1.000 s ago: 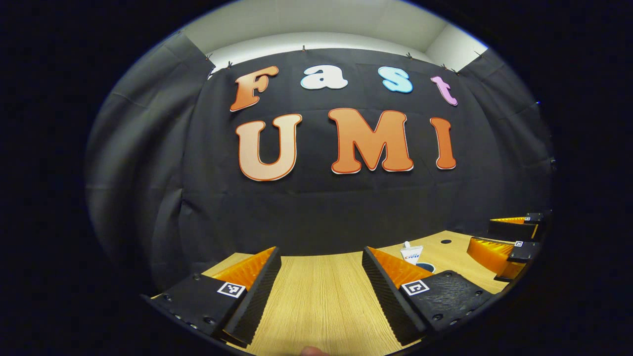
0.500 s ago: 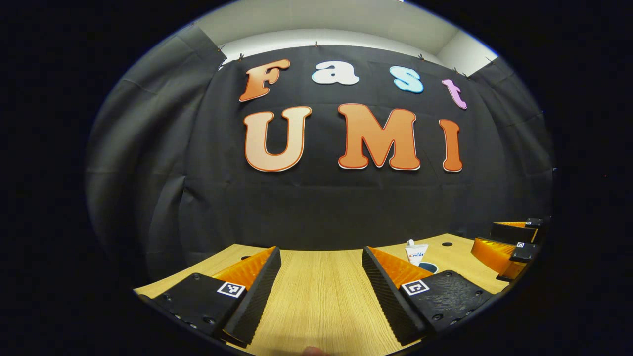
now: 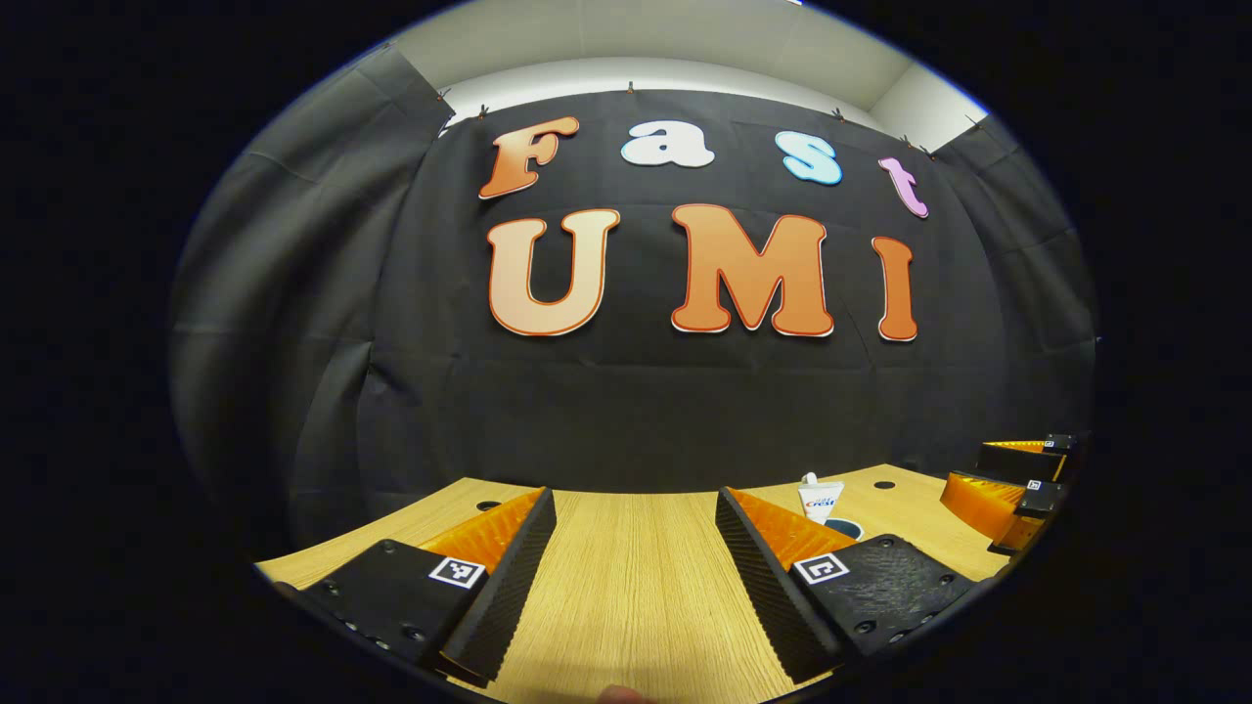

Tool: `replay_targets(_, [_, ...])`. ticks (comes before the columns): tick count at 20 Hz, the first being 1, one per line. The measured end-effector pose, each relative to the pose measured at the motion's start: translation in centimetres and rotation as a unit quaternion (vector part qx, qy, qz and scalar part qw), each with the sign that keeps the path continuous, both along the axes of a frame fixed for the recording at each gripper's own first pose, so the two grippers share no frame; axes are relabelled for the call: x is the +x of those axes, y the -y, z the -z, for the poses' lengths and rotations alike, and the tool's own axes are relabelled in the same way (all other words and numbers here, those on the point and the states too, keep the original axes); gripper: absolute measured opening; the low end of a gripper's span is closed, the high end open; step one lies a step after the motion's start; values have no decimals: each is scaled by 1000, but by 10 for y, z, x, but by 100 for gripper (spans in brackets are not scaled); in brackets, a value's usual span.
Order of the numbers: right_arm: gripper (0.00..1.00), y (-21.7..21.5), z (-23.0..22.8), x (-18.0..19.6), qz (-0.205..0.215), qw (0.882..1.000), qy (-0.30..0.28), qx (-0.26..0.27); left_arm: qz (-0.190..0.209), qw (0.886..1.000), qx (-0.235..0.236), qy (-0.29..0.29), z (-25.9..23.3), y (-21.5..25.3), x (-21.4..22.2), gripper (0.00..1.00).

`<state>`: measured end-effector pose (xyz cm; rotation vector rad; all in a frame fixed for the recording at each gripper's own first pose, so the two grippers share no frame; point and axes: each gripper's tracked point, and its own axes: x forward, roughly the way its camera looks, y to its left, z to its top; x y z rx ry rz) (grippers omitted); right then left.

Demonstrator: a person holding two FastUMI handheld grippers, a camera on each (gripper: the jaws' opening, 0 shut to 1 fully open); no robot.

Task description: Put the toothbrush and toothpaste on the desktop into the cup, then pick up the cup and place it on the coaster on the desktop.

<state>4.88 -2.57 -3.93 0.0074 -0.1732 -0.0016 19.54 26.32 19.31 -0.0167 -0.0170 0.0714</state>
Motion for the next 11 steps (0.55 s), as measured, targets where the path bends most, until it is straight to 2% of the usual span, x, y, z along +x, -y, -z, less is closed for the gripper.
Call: replay_targets(11, [90, -2, -5, -2, -9, 1000, 7, -1, -12, 1000, 3, 14, -5, -4, -6, 98])
